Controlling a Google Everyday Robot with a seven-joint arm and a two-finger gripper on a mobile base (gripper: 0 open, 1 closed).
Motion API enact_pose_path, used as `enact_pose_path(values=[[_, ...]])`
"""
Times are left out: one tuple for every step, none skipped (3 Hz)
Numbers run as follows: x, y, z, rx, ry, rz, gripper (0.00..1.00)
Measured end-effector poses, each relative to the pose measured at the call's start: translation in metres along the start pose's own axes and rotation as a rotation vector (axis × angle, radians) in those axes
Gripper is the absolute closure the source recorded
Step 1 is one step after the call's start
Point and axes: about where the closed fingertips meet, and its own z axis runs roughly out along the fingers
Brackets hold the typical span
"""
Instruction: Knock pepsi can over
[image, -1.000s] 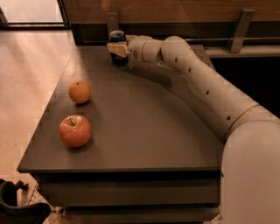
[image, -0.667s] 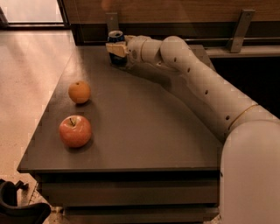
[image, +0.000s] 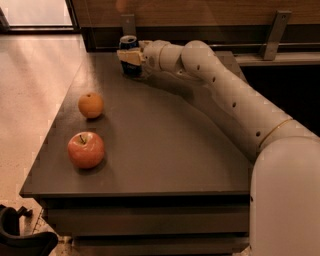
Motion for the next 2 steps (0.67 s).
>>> enact_pose_path(values=[[-0.025,0.012,-0.003,-0.024,0.000,-0.037,1.00],[-0.046,0.016,-0.008,-0.033,-0.014,-0.069,1.00]])
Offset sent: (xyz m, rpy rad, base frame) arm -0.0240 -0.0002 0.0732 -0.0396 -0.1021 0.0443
